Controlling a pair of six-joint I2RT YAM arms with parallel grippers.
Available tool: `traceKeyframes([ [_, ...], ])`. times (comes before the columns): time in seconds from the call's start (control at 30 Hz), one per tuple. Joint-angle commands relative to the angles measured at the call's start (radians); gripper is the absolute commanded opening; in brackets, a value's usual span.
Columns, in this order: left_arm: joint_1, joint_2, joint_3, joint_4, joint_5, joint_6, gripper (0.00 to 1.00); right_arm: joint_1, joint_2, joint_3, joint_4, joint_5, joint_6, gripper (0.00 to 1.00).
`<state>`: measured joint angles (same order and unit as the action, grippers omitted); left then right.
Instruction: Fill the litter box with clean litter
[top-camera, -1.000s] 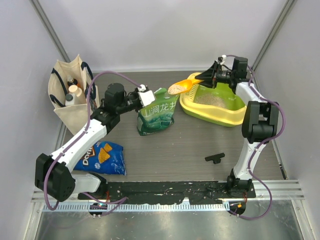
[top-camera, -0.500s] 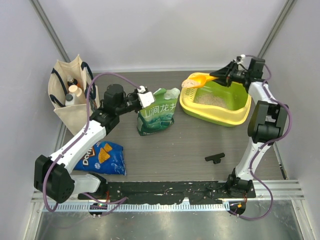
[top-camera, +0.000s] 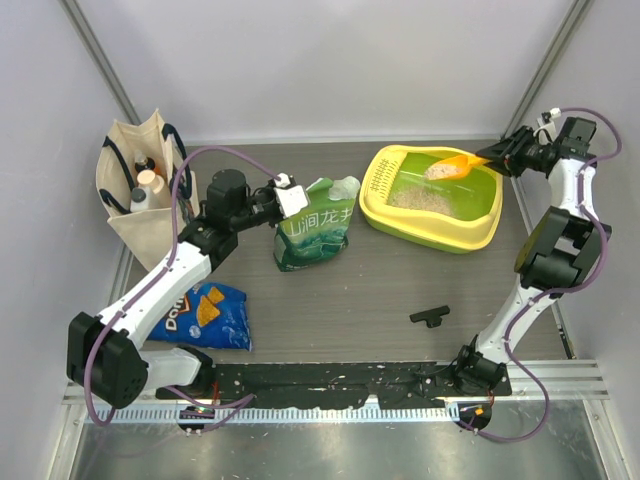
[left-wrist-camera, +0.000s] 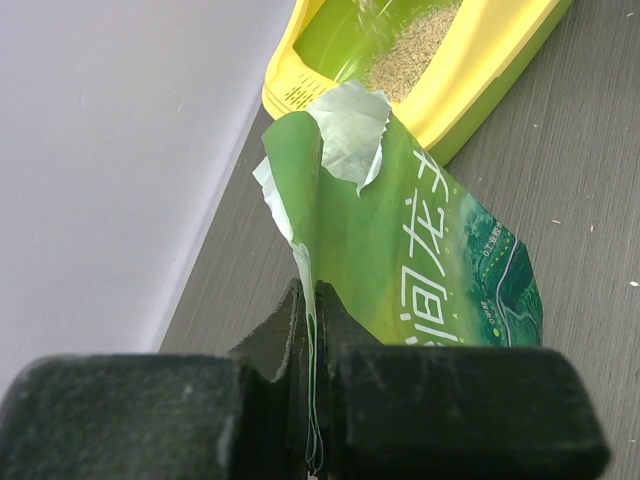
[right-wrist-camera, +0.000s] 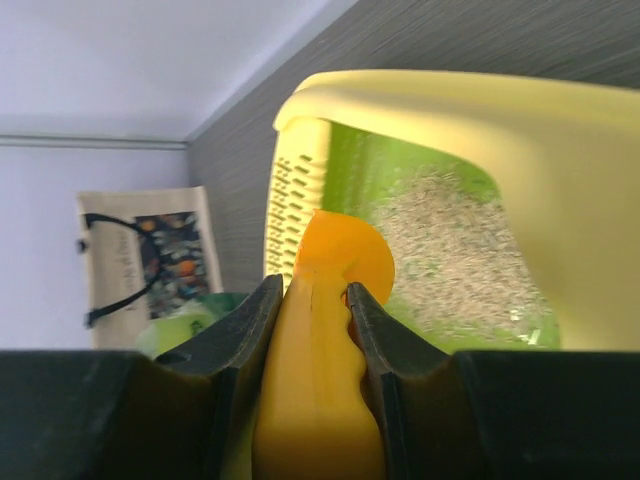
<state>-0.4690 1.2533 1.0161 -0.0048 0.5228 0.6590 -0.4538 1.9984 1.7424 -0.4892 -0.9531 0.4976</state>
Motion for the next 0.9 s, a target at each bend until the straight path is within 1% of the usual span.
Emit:
traceKeyframes([
  [0.0, 0.009, -0.063, 0.027, 0.146, 0.023, 0.011, 0.0, 0.021, -0.046, 0.089, -0.167, 0.175, -0.255, 0.01],
  [0.1, 0.007, -0.066, 0.016, 0.144, 0.017, 0.01, 0.0, 0.023, -0.069, 0.089, -0.176, 0.259, -0.286, 0.01],
  [0.3, 0.009, -0.071, -0.01, 0.155, 0.022, 0.01, 0.0, 0.026, -0.13, 0.052, -0.186, 0.375, -0.32, 0.01],
  [0.47, 0.009, -0.061, -0.007, 0.163, 0.031, 0.01, 0.0, 0.047, -0.104, 0.135, -0.19, 0.422, -0.335, 0.01],
  [0.57, 0.009, -0.054, -0.004, 0.166, 0.036, 0.017, 0.0, 0.095, -0.073, 0.19, -0.192, 0.453, -0.356, 0.01],
  [0.6, 0.009, -0.052, -0.002, 0.166, 0.037, 0.016, 0.0, 0.136, -0.061, 0.206, -0.195, 0.462, -0.375, 0.01],
  [0.63, 0.009, -0.049, 0.001, 0.164, 0.037, 0.017, 0.0, 0.159, -0.058, 0.239, -0.201, 0.506, -0.396, 0.01],
  [0.67, 0.009, -0.048, 0.007, 0.161, 0.037, 0.013, 0.0, 0.185, -0.055, 0.256, -0.222, 0.546, -0.468, 0.01],
  [0.77, 0.009, -0.042, 0.035, 0.135, 0.026, -0.025, 0.0, 0.294, -0.069, 0.302, -0.244, 0.684, -0.586, 0.01],
  [0.8, 0.007, -0.034, 0.048, 0.103, 0.022, -0.044, 0.0, 0.315, -0.078, 0.304, -0.239, 0.704, -0.626, 0.01],
  [0.87, 0.009, -0.025, 0.097, 0.054, 0.013, -0.077, 0.0, 0.348, -0.113, 0.302, -0.207, 0.699, -0.627, 0.01],
])
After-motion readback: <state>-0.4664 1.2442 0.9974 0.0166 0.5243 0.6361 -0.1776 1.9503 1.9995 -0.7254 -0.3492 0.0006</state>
